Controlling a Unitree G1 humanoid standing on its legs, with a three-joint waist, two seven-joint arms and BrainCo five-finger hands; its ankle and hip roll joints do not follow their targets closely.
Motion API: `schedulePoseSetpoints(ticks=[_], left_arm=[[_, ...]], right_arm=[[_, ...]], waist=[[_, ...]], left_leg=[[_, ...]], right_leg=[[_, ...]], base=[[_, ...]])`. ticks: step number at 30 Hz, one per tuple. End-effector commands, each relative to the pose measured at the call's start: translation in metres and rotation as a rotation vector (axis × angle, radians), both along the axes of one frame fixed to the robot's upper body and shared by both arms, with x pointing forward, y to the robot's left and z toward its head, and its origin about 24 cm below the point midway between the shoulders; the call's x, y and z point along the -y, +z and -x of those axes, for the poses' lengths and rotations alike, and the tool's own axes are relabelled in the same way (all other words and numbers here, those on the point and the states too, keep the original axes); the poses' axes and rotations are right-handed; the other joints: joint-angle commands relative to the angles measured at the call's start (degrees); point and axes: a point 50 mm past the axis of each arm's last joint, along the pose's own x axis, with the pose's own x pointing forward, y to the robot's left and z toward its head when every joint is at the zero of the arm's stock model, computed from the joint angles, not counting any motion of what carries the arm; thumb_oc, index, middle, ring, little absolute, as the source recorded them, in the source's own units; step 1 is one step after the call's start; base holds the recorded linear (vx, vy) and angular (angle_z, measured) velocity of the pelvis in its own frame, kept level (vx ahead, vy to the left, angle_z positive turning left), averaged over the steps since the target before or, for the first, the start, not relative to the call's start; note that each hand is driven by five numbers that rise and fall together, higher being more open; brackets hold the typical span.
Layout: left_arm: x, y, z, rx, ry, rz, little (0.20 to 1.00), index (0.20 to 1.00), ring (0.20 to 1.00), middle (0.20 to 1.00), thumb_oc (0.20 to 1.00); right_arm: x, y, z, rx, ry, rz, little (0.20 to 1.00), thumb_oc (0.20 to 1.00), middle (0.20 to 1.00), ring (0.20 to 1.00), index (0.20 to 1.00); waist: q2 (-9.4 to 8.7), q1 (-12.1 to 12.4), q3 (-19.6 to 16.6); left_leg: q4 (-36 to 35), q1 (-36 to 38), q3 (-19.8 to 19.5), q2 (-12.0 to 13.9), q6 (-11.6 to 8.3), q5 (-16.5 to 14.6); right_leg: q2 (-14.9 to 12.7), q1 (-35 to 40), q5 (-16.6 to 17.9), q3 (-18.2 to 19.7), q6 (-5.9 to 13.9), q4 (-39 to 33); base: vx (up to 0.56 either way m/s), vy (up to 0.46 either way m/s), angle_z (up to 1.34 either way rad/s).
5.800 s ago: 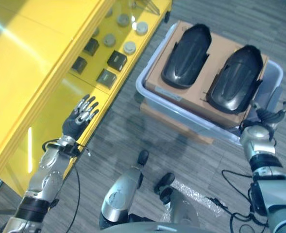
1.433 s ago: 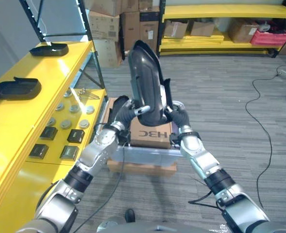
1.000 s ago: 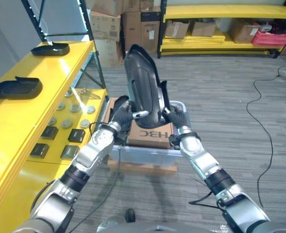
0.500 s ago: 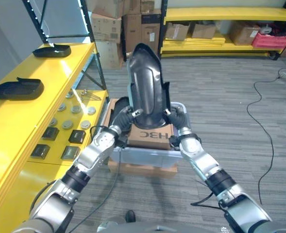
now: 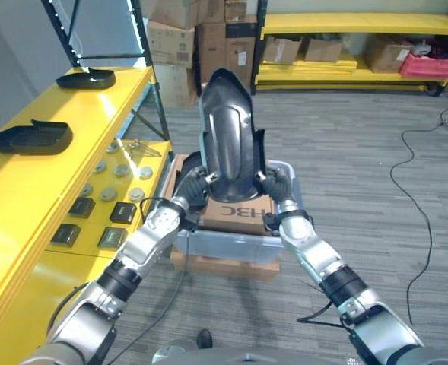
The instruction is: Move parts from the plastic box to the shelf.
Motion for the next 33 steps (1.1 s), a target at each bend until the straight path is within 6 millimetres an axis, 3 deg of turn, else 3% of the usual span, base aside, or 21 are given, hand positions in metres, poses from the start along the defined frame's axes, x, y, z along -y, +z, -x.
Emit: schedulePoseSetpoints(ticks=[1,5,9,14,15,17,20,21,25,26,28,33], left_arm=[[0.023,0.034,-0.006,0.187,-0.059,0.066,0.200,0.200,0.200,0.200,0.200],[0.013,0.039,-0.009,0.224,0.014,0.086,0.200,0.200,0.200,0.200,0.200],[-0.002,0.046,-0.011,0.272,0.099,0.104,0.200,0.200,0.200,0.200,0.200],[-0.042,0.059,-0.013,0.321,0.278,0.169,0.200,0.200,0.200,0.200,0.200],[-0.066,0.061,-0.012,0.339,0.362,0.180,0.200,0.200,0.200,0.200,0.200],[-0.076,0.061,-0.012,0.340,0.398,0.181,0.200,0.200,0.200,0.200,0.200],[-0.111,0.058,-0.006,0.350,0.521,0.186,0.200,0.200,0.200,0.200,0.200],[-0.114,0.057,-0.005,0.351,0.533,0.186,0.200,0.200,0.200,0.200,0.200],[-0.158,0.051,0.014,0.370,0.695,0.150,0.200,0.200,0.200,0.200,0.200],[-0.161,0.050,0.016,0.370,0.705,0.146,0.200,0.200,0.200,0.200,0.200],[-0.185,0.045,0.033,0.380,0.787,0.118,0.200,0.200,0.200,0.200,0.200],[-0.215,0.034,0.061,0.354,0.907,0.078,0.200,0.200,0.200,0.200,0.200]], right_arm=[[-0.040,0.048,-0.014,0.143,0.149,-0.148,1.000,1.000,1.000,1.000,1.000],[-0.040,0.044,-0.013,0.079,0.130,-0.271,1.000,1.000,1.000,1.000,1.000],[-0.029,0.040,-0.014,0.071,0.071,-0.283,1.000,1.000,1.000,1.000,1.000],[-0.002,0.036,-0.013,0.084,-0.041,-0.283,1.000,1.000,1.000,1.000,1.000],[0.016,0.035,-0.012,0.099,-0.097,-0.266,1.000,1.000,1.000,1.000,1.000],[0.023,0.034,-0.010,0.107,-0.120,-0.247,1.000,1.000,1.000,1.000,1.000],[0.053,0.025,-0.002,0.097,-0.193,-0.148,1.000,1.000,1.000,1.000,1.000],[0.056,0.024,-0.001,0.092,-0.201,-0.141,1.000,1.000,1.000,1.000,1.000],[0.095,-0.007,0.024,-0.018,-0.324,-0.009,1.000,1.000,1.000,1.000,1.000],[0.097,-0.010,0.026,-0.033,-0.338,-0.013,1.000,1.000,1.000,1.000,1.000],[0.121,-0.033,0.047,-0.109,-0.422,0.048,1.000,1.000,1.000,1.000,1.000],[0.149,-0.078,0.087,-0.325,-0.516,0.125,1.000,1.000,1.000,1.000,1.000]], waist=[[-2.74,1.2,-3.5],[-2.70,1.4,-3.4],[-2.67,1.6,-3.4],[-2.55,2.0,-3.3],[-2.50,2.3,-3.2],[-2.49,2.3,-3.2],[-2.56,2.5,-3.2],[-2.57,2.4,-3.2],[-2.76,2.2,-3.0],[-2.75,2.2,-3.0],[-2.79,1.9,-2.8],[-2.90,1.4,-2.0]], left_leg=[[1.3,0.9,-0.4,0.6,-1.83,-5.2],[1.2,0.9,-0.6,0.6,-1.89,-5.0],[1.2,0.8,-0.8,0.6,-1.92,-4.9],[1.3,0.6,-1.0,0.6,-1.95,-4.8],[1.3,0.4,-1.3,0.6,-1.99,-4.7],[1.3,0.3,-1.4,0.6,-1.99,-4.6],[1.1,0.1,-1.6,0.5,-1.95,-4.6],[1.1,0.0,-1.6,0.5,-1.95,-4.6],[0.8,-0.2,-1.2,0.6,-1.88,-4.5],[0.8,-0.2,-1.2,0.6,-1.86,-4.5],[0.8,-0.5,-1.1,0.8,-1.87,-4.5],[0.9,-1.1,-0.9,1.0,-1.86,-4.7]], right_leg=[[-3.0,-1.6,0.4,0.0,5.38,0.0],[-3.0,-1.5,0.5,-0.3,5.34,-0.1],[-3.1,-1.5,0.5,-0.4,5.32,-0.1],[-3.1,-1.5,0.5,-0.6,5.25,-0.2],[-3.2,-1.5,0.5,-0.8,5.19,-0.2],[-3.2,-1.5,0.5,-0.8,5.19,-0.3],[-3.3,-1.7,0.4,-1.1,5.32,-0.4],[-3.3,-1.8,0.4,-1.1,5.33,-0.4],[-3.3,-2.1,0.2,-1.2,5.43,-0.3],[-3.3,-2.1,0.2,-1.2,5.42,-0.3],[-3.3,-2.6,0.0,-1.1,5.40,0.0],[-3.2,-3.2,-0.4,-0.9,5.32,0.5]], base=[[0.00,0.000,0.00],[-0.01,0.004,0.05],[0.00,0.001,0.01],[0.00,0.000,0.00],[0.00,0.000,0.00],[0.00,0.000,0.00],[-0.01,0.006,0.02],[0.00,0.000,0.00],[0.00,0.000,0.00],[0.00,0.000,0.00],[-0.02,-0.001,0.00],[-0.04,-0.001,0.00]])
